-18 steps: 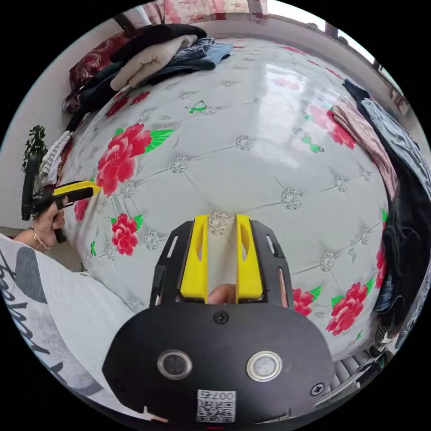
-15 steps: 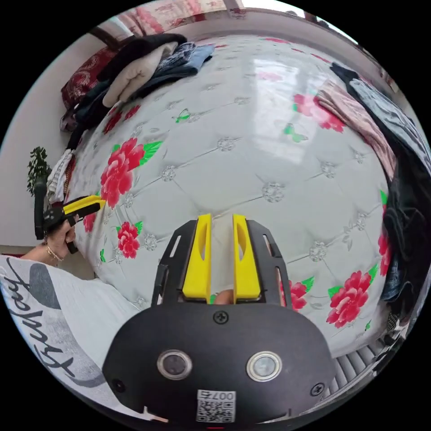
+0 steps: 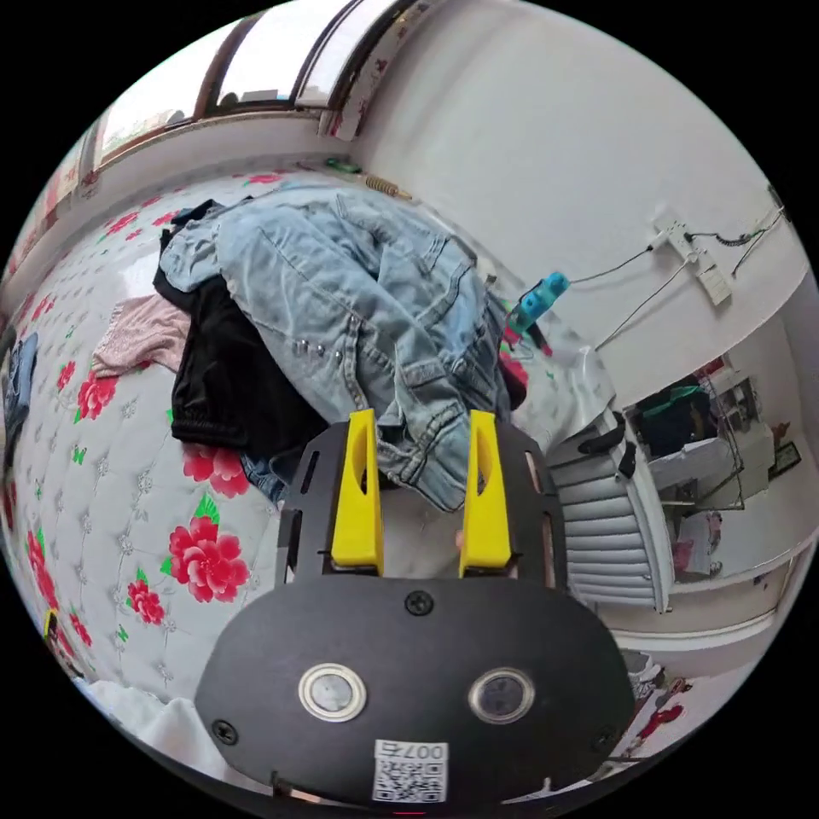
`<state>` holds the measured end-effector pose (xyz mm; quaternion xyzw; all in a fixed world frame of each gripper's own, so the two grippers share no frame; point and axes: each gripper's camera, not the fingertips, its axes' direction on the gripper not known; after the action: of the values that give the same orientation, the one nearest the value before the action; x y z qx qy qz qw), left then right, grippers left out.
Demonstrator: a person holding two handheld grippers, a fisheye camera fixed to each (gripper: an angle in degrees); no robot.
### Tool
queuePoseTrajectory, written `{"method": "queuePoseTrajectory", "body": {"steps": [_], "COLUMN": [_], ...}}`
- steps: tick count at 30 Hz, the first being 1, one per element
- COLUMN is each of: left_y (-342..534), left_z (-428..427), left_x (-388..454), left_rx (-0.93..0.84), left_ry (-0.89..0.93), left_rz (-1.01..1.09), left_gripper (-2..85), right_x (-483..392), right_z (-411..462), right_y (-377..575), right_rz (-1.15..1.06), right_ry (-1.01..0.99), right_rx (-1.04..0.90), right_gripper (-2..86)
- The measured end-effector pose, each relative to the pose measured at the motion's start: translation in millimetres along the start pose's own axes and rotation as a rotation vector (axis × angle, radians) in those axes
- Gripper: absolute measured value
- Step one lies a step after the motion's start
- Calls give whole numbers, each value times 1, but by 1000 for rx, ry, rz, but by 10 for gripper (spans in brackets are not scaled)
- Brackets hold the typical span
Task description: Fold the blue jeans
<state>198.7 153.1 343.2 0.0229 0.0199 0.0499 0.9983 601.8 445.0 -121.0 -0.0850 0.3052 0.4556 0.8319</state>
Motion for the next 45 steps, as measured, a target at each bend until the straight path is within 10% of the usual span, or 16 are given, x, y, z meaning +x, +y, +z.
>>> {"method": "queuePoseTrajectory", "body": {"steps": [11,19,25,35,41,45], "left_y": [36,65,92,94,84,98], "left_z": [-11,-44,-78,-111,-42,43], "left_x": [-9,-32,-115,-46,135,226], "left_rx": [50,174,309,398,118,-113], "left_ry": [293,434,366,221,413,87], "left_rz": [107,196,33,498,1087,1333], "left_gripper": [53,61,62,82,135,137], "right_x": [-205,-320,-413,-259,-142,-92], "right_z": [-83,-197,-201,-126,-92,-81], "right_y": [106,209,301,221,211,215], "right_rz": [-580,-976,-1439,-760,-490,-399], "right_ry": [28,-1123,-1057,-1127,-1050,-1008], "right_rx": [234,199,-12,60,113,136], "right_gripper": [9,3,2,-3,-3,-2]}}
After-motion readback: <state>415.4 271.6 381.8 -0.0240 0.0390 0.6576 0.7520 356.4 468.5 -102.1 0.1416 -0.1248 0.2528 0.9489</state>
